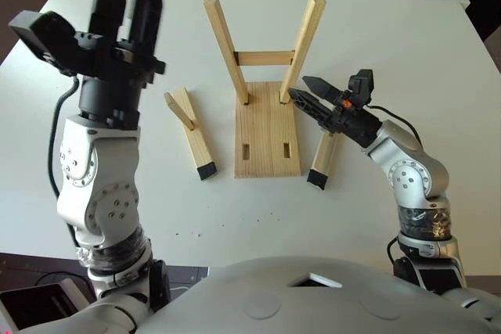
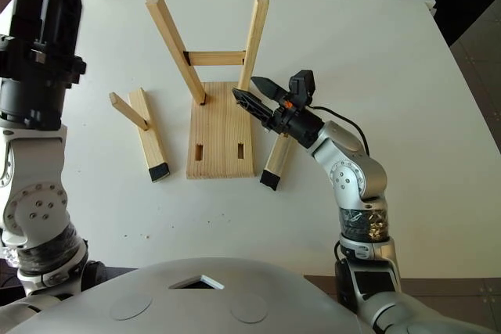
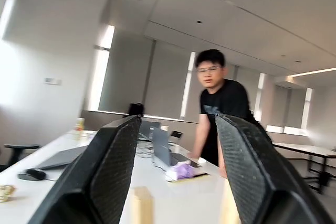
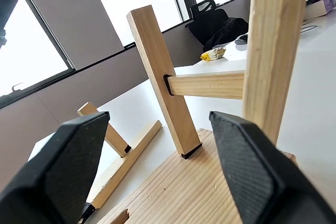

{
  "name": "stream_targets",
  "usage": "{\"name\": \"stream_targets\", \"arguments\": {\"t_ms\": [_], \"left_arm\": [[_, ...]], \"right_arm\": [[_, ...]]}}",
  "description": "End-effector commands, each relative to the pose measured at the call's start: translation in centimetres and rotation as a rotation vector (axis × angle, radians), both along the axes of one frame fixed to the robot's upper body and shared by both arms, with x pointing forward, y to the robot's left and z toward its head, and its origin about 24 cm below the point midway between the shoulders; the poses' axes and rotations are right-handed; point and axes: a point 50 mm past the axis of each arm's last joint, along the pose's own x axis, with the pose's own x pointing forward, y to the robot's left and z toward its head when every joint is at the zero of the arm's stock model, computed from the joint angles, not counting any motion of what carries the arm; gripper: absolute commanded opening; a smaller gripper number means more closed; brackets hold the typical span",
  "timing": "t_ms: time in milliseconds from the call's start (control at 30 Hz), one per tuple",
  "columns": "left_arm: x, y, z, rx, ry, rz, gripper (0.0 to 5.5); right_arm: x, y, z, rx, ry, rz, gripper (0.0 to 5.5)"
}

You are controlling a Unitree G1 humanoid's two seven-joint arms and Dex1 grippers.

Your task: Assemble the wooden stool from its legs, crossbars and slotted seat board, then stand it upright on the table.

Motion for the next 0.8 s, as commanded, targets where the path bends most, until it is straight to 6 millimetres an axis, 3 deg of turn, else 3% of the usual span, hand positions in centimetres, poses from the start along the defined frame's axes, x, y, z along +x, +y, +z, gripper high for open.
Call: {"name": "stream_targets", "arguments": {"t_ms": [33,133,267,367,500,800], "left_arm": [[-1.9,-2.8,-2.1,0.068,0.239,-0.03,2.63],[-3.0,-3.5,-3.1,0.116,0.349,-0.078,2.63],[-5.2,-2.6,-9.0,0.252,0.814,-0.065,2.63],[-6.1,-1.4,-11.1,0.257,0.996,0.059,2.63],[-5.1,-0.3,-12.0,0.145,1.058,0.332,2.63],[-4.3,-1.5,-12.8,-0.045,1.105,0.62,2.63]], "right_arm": [[-0.9,-2.0,0.1,0.013,0.009,-0.102,3.51],[-1.6,-2.8,-0.1,0.007,0.031,-0.147,3.51],[-2.2,-3.6,-0.2,-0.005,0.044,-0.195,3.51],[-1.7,-3.9,0.1,-0.015,0.031,-0.216,3.51],[-1.3,-3.7,0.3,-0.016,0.028,-0.208,3.51],[1.0,-3.5,1.4,-0.073,0.021,-0.074,3.51]]}}
